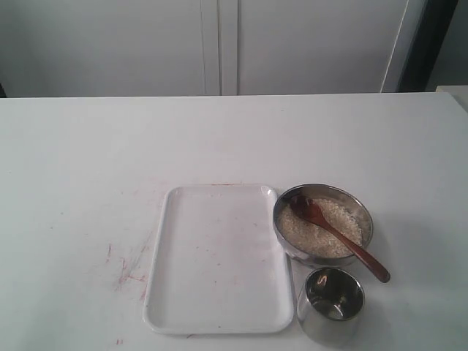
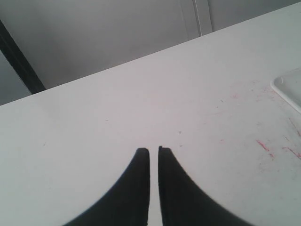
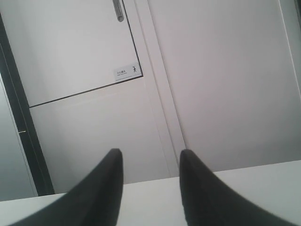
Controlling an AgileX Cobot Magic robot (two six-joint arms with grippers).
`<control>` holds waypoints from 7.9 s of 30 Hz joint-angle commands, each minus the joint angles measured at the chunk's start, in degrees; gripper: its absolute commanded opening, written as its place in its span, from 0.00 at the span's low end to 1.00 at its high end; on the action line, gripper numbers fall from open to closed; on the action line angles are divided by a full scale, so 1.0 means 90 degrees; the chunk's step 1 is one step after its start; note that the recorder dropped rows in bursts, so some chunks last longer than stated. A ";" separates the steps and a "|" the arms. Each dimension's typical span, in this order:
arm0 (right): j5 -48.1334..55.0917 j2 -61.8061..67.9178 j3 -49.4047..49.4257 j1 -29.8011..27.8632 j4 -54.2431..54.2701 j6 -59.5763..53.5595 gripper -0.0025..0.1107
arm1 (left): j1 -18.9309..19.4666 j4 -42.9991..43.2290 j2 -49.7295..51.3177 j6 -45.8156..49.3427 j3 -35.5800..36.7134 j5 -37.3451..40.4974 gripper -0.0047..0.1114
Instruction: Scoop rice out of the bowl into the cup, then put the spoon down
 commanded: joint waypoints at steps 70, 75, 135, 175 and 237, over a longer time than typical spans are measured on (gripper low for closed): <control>0.9024 0.9827 -0.7088 0.1073 0.1082 -0.4527 0.49 | -0.0045 -0.0055 0.0006 -0.0009 -0.0040 -0.0038 0.16; 0.9024 0.9827 -0.6829 0.1073 0.1082 -0.4527 0.53 | -0.0045 -0.0055 0.0006 -0.0009 -0.0040 -0.0038 0.16; 0.7810 1.0947 -0.6474 0.1073 0.1129 -0.4127 0.12 | -0.0045 -0.0055 0.0006 -0.0009 -0.0040 -0.0038 0.16; 0.9024 0.7031 -0.5958 0.3260 -0.0591 -0.2516 0.02 | -0.0045 -0.0055 0.0006 -0.0009 -0.0040 -0.0038 0.16; 0.9024 0.8198 -0.5659 0.3361 -0.1324 -0.2288 0.02 | -0.0045 -0.0055 0.0006 -0.0009 -0.0040 -0.0038 0.16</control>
